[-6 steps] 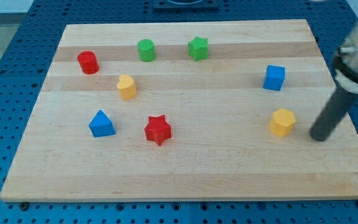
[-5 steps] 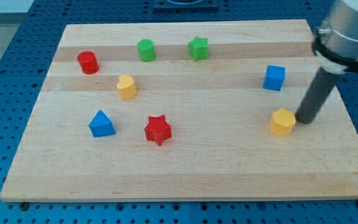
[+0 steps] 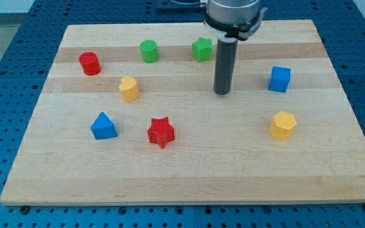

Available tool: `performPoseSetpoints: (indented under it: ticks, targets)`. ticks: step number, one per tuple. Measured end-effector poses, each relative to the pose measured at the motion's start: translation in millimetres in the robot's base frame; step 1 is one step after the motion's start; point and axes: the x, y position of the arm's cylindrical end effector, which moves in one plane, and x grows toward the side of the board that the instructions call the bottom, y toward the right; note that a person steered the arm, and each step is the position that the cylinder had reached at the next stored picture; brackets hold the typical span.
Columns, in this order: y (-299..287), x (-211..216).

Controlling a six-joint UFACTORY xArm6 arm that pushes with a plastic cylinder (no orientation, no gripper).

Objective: Push the blue triangle slightly down

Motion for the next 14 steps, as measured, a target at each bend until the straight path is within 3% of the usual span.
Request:
performPoseSetpoints:
  ticks: [4, 5, 6, 8, 9, 10, 11, 12, 13, 14]
  targets:
    - [-55.2, -40.9]
    - [-112.7, -65.1]
    - [-201.9, -61.3]
    - [-112.4, 19.7]
    - [-110.6, 1.7]
    - [-129.7, -50.1]
    - [-227.6, -47.6]
    - [-265.1, 11.7]
    - [-201.9, 54.1]
    - [-165.1, 53.9]
